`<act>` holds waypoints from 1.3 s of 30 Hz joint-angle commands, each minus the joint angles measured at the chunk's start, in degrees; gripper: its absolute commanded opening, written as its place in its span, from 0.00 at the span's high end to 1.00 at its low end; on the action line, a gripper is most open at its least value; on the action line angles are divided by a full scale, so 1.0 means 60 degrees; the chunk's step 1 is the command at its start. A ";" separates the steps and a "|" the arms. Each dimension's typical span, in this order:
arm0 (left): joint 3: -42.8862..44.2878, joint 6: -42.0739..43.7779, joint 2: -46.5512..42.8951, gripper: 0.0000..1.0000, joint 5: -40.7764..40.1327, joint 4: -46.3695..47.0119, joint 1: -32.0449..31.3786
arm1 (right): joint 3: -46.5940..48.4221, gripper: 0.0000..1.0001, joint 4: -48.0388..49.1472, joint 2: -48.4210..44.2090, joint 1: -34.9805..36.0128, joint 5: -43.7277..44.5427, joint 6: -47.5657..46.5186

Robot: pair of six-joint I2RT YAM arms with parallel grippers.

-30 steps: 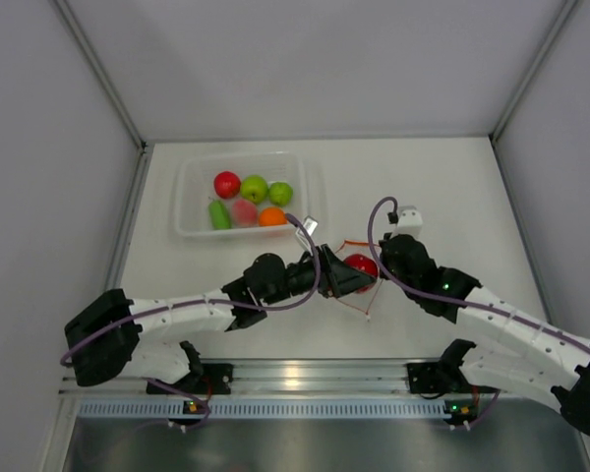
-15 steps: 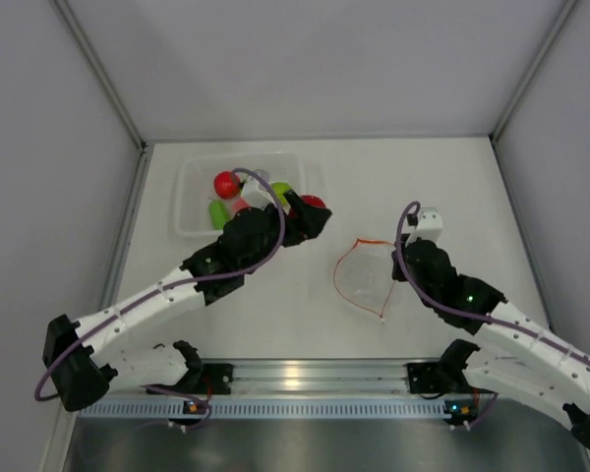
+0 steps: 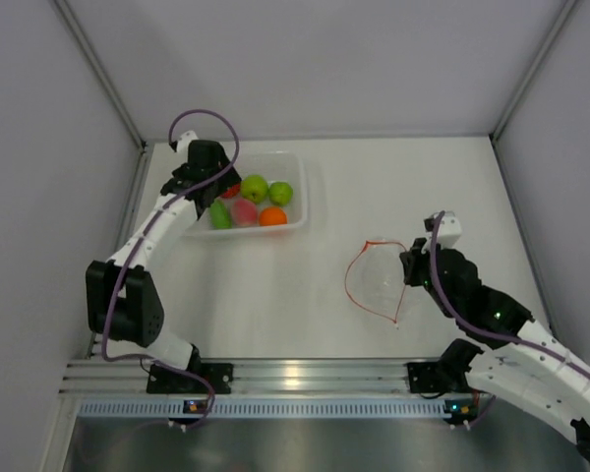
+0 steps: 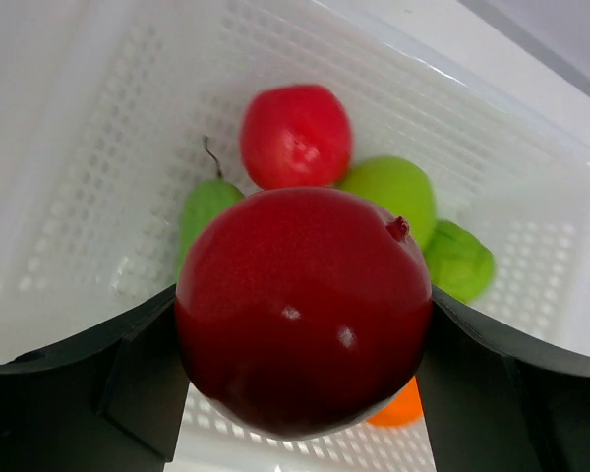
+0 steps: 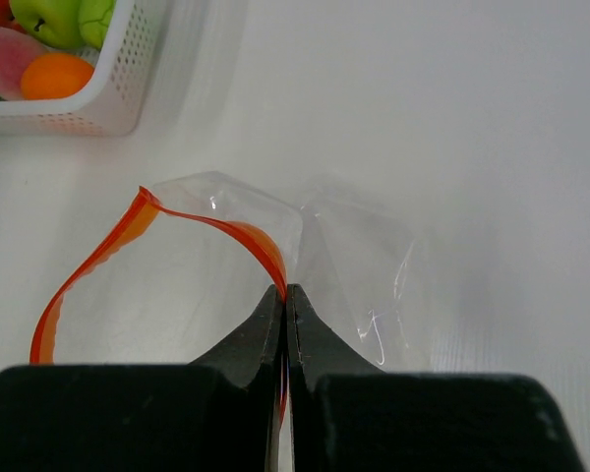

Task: Open the zip-top bag and remove the fake food

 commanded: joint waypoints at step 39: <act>-0.2009 0.1833 -0.5374 0.02 0.2615 -0.2866 0.1698 | 0.4132 1.00 0.1630 0.5257 -0.3808 0.2194 -0.3579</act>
